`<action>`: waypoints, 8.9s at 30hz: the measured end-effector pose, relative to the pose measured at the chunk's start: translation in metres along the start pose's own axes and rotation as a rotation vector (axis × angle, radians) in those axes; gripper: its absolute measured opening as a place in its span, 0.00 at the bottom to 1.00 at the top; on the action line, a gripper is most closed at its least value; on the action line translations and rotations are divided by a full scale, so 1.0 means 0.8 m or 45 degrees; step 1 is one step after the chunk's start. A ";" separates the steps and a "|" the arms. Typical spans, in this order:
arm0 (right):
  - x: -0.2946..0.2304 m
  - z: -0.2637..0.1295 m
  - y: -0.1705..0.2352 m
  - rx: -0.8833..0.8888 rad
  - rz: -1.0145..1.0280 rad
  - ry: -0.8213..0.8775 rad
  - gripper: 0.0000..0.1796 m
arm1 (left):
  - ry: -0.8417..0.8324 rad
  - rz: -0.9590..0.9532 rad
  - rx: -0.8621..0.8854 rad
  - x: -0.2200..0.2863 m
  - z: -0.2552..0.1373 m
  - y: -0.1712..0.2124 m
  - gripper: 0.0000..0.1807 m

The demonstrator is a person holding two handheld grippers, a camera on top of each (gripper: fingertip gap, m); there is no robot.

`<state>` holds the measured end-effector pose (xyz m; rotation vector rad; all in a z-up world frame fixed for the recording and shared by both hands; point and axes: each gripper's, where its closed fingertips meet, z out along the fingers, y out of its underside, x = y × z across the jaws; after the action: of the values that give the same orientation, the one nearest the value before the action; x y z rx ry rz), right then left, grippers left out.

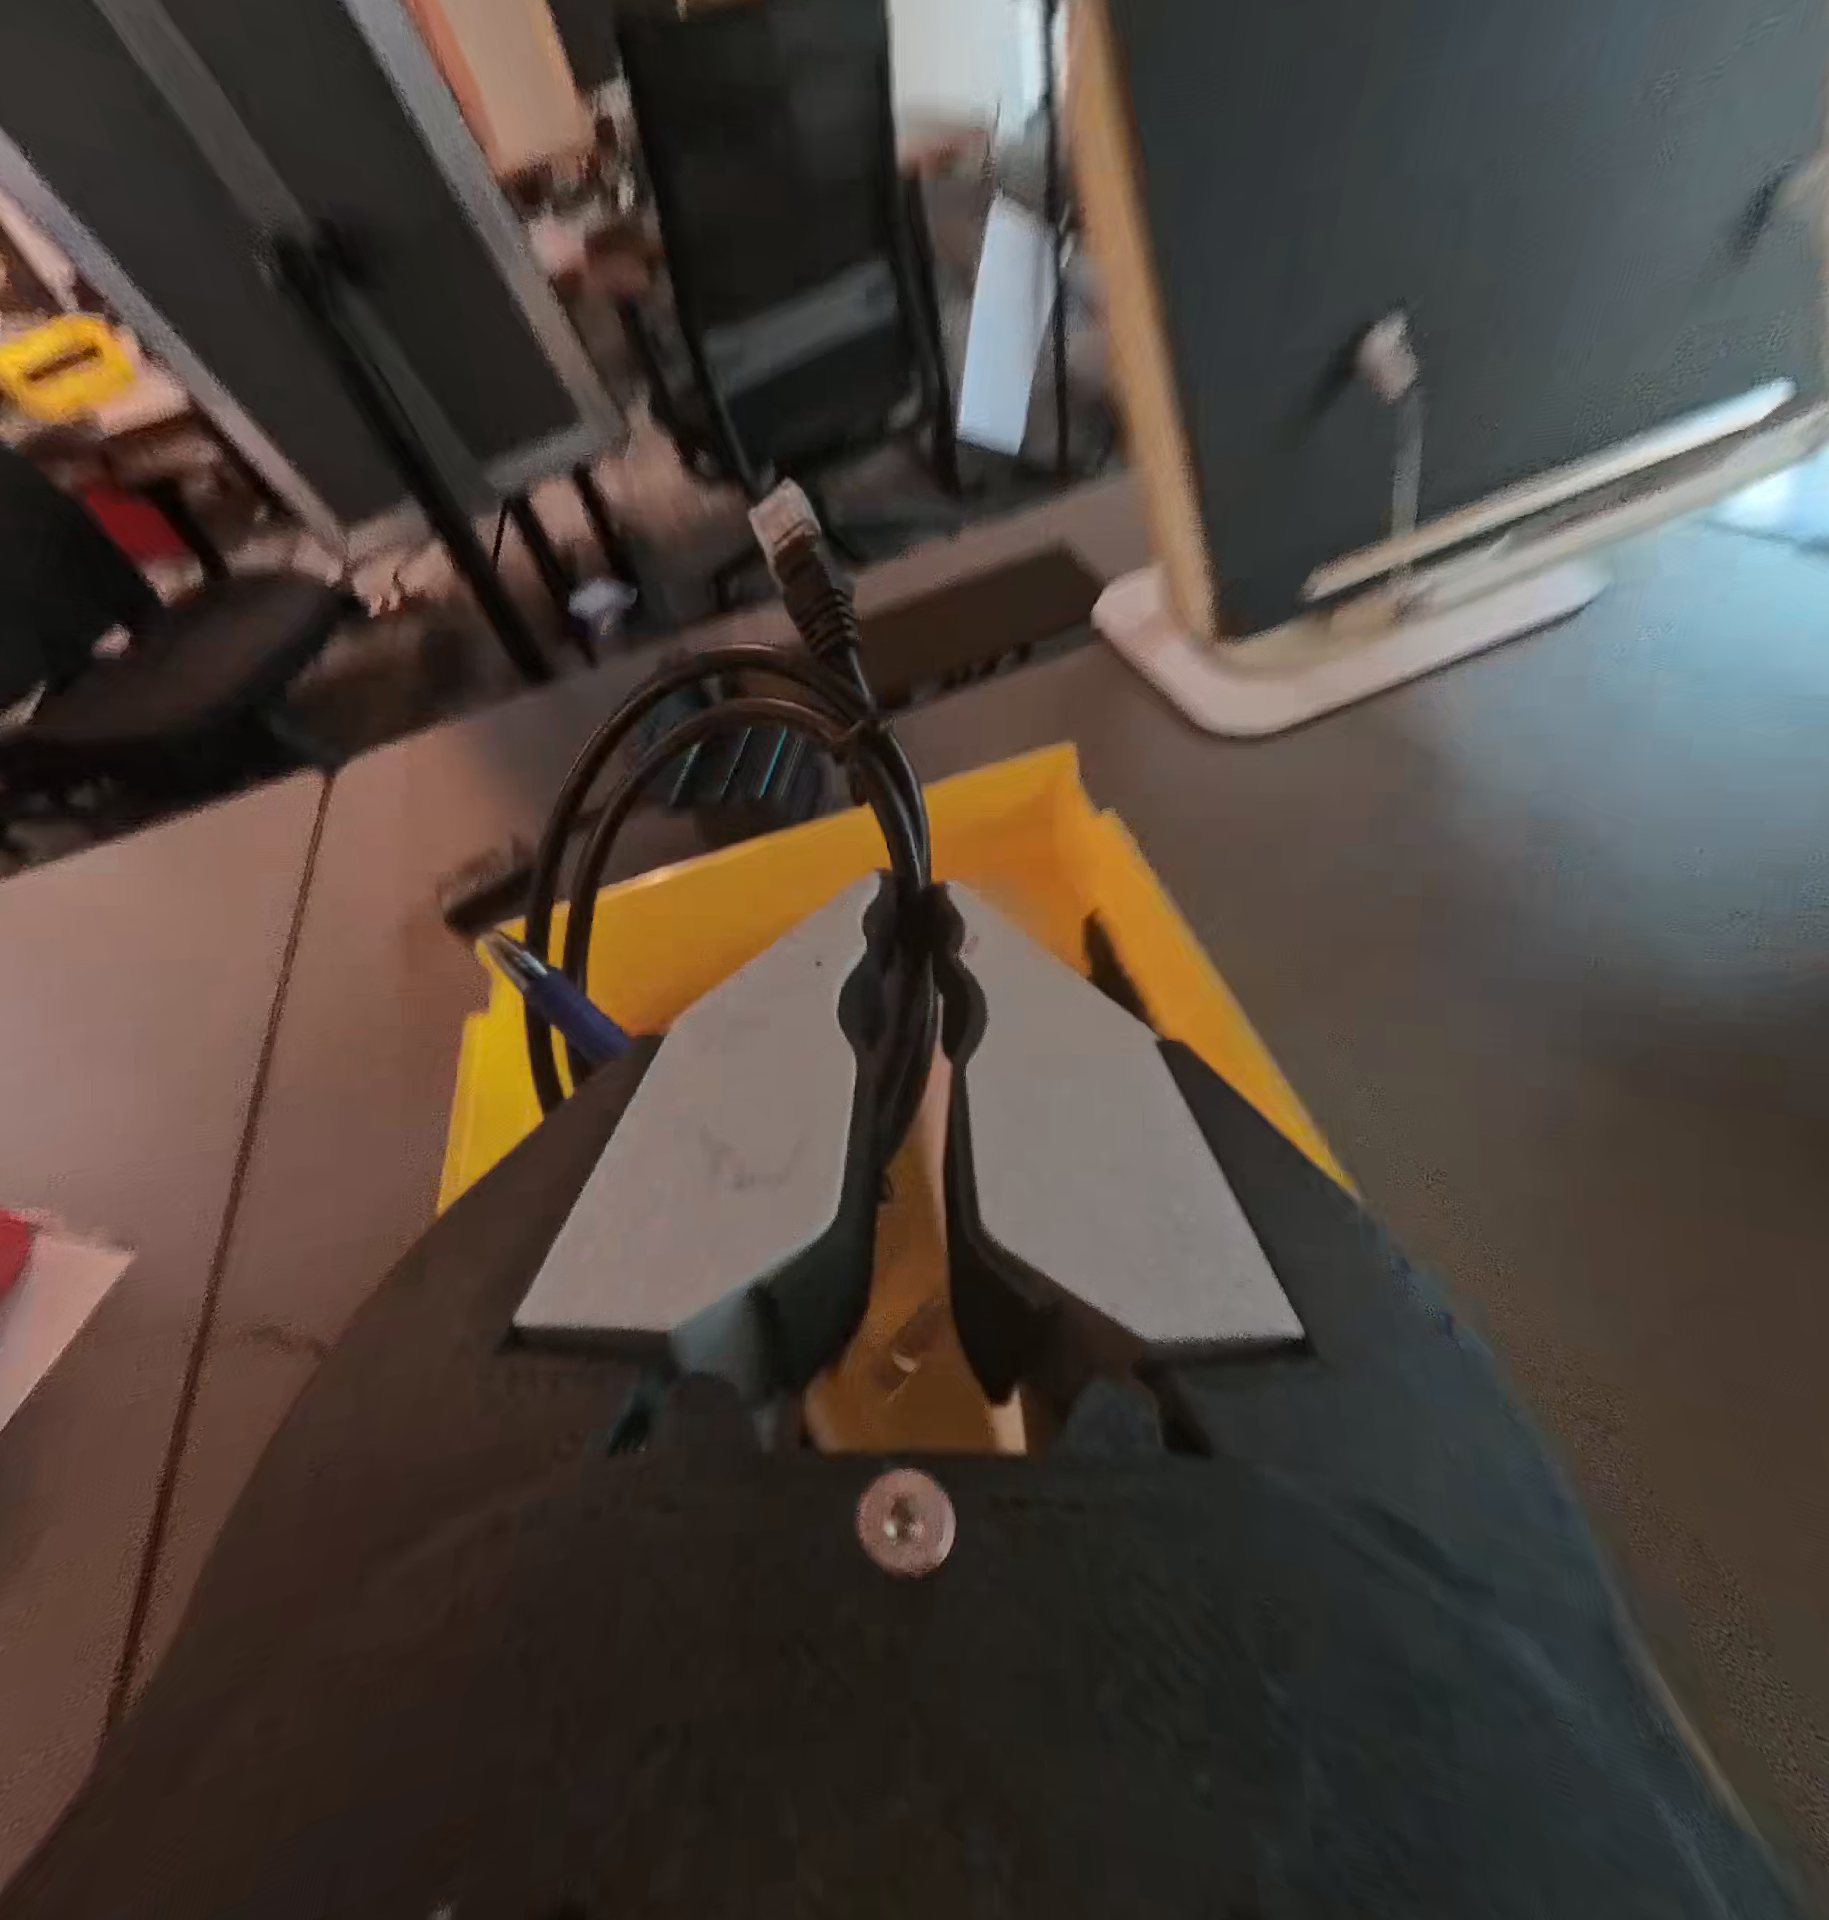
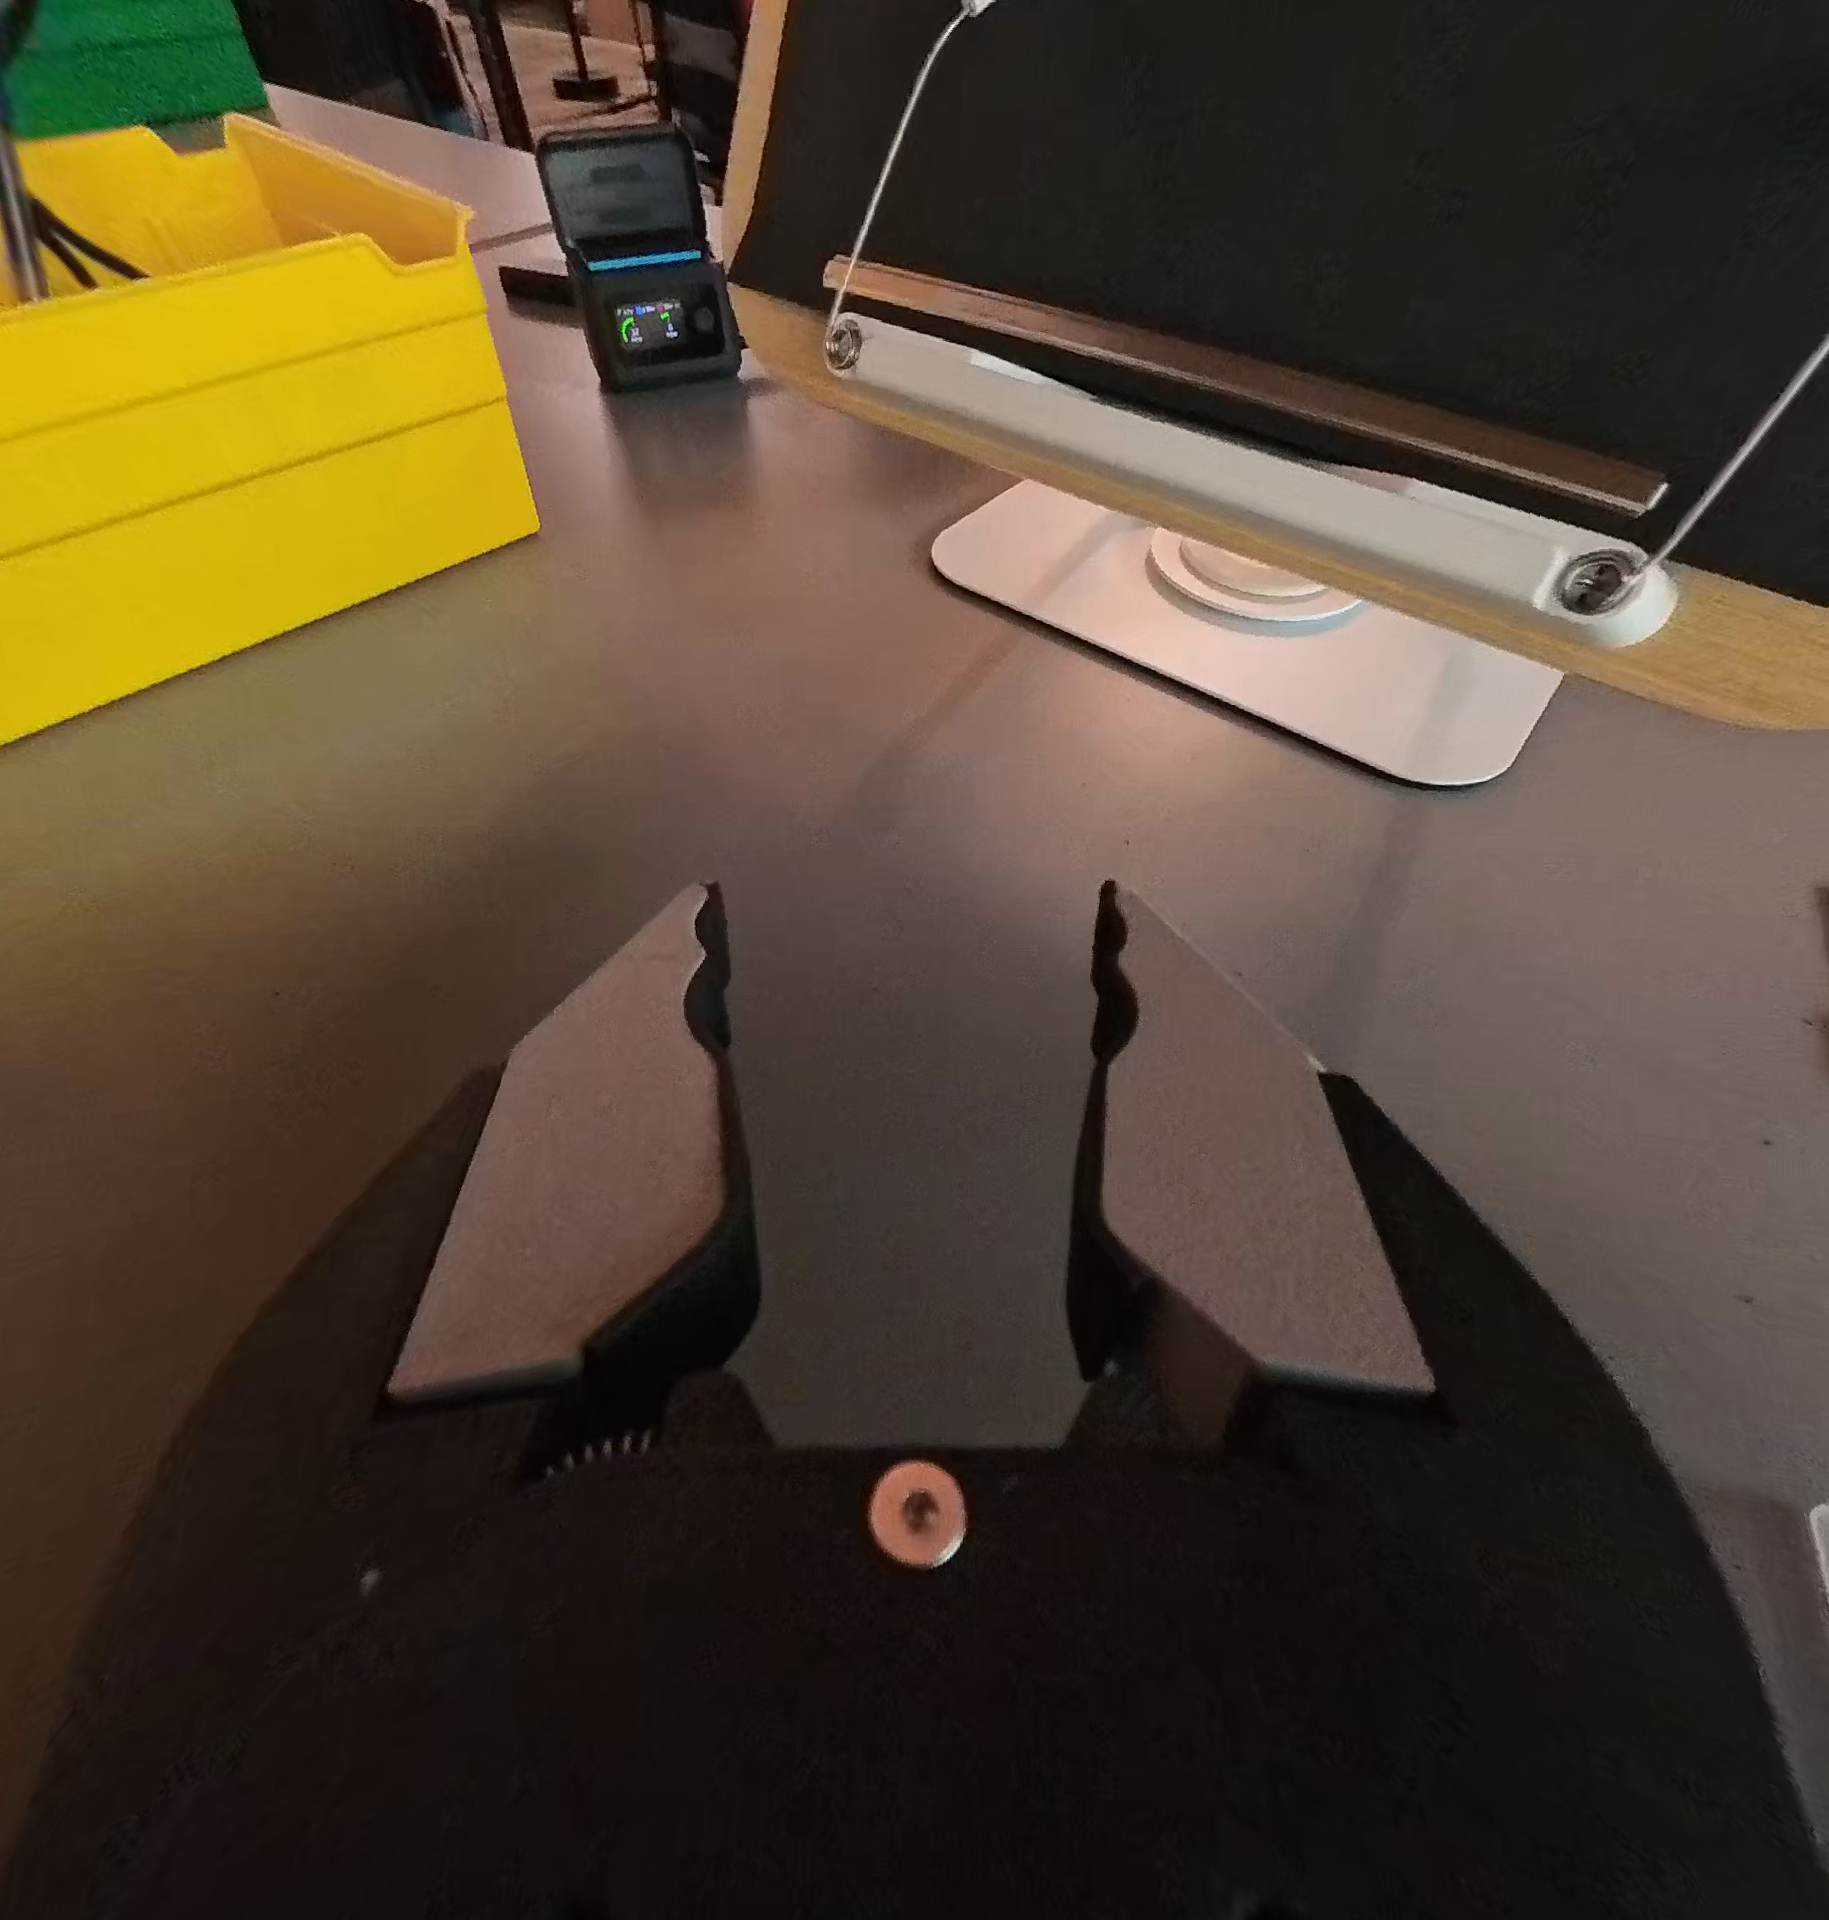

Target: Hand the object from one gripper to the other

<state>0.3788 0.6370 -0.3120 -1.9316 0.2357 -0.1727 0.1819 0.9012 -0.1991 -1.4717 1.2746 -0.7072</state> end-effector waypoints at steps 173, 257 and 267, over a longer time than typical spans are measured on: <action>-0.074 -0.053 -0.044 0.229 -1.561 0.645 0.01 | 0.408 0.756 0.479 0.382 0.035 0.010 0.15; -0.126 -0.107 -0.035 -0.006 0.940 -1.379 0.48 | -0.178 0.718 0.933 0.290 -0.015 -0.068 0.01; -0.129 -0.101 -0.040 0.177 0.316 -1.076 0.12 | 0.118 0.538 0.926 0.311 -0.014 -0.061 0.01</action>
<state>0.2628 0.6004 -0.2536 -1.6618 -0.1041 0.7606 0.2554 0.6588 -0.1952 -0.5660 1.1669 -0.8357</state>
